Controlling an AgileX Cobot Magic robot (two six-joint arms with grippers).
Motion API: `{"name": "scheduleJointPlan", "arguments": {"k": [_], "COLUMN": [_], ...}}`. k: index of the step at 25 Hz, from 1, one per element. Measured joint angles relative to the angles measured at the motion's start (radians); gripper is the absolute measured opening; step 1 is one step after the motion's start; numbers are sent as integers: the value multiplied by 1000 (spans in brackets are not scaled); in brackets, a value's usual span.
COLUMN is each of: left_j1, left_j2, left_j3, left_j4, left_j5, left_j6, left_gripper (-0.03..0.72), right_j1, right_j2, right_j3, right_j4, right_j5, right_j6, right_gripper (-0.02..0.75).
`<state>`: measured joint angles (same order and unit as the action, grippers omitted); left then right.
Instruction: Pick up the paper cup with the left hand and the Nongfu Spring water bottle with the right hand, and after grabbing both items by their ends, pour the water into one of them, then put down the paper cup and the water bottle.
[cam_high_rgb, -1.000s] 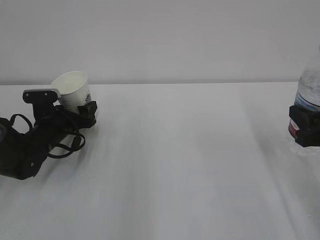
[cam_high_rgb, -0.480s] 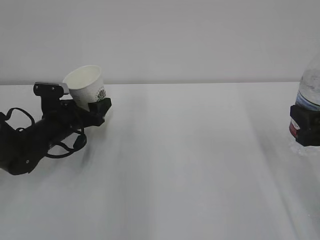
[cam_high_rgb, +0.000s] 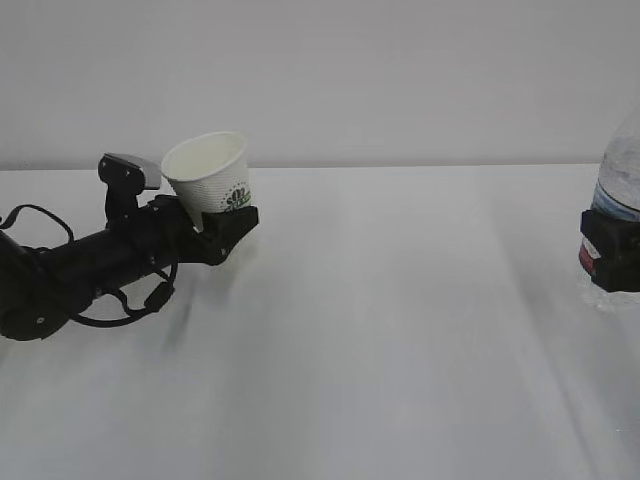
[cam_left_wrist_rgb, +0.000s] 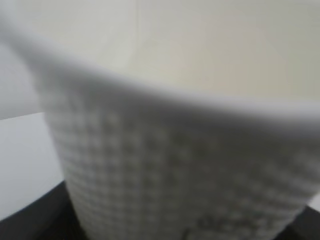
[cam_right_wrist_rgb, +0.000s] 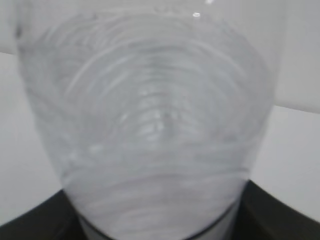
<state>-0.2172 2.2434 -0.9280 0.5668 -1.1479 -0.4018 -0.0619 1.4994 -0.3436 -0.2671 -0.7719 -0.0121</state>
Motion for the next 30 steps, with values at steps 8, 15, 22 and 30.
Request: {"name": "scheduleJointPlan", "arguments": {"k": [8, 15, 22, 30], "left_j1": [0, -80, -211, -312], "left_j2": [-45, -52, -52, -52], "left_j3": [0, 0, 0, 0], "left_j4": [167, 200, 206, 206], "left_j5": [0, 0, 0, 0], "left_j6": [-50, -69, -74, -74], "left_gripper": [549, 547, 547, 546], "right_j1": [0, 0, 0, 0], "right_j2": [0, 0, 0, -4], "right_j3": [0, 0, 0, 0], "right_j4": [2, 5, 5, 5], "right_j5": [0, 0, 21, 65], "right_j6": [0, 0, 0, 30], "right_gripper": [440, 440, 440, 440]}}
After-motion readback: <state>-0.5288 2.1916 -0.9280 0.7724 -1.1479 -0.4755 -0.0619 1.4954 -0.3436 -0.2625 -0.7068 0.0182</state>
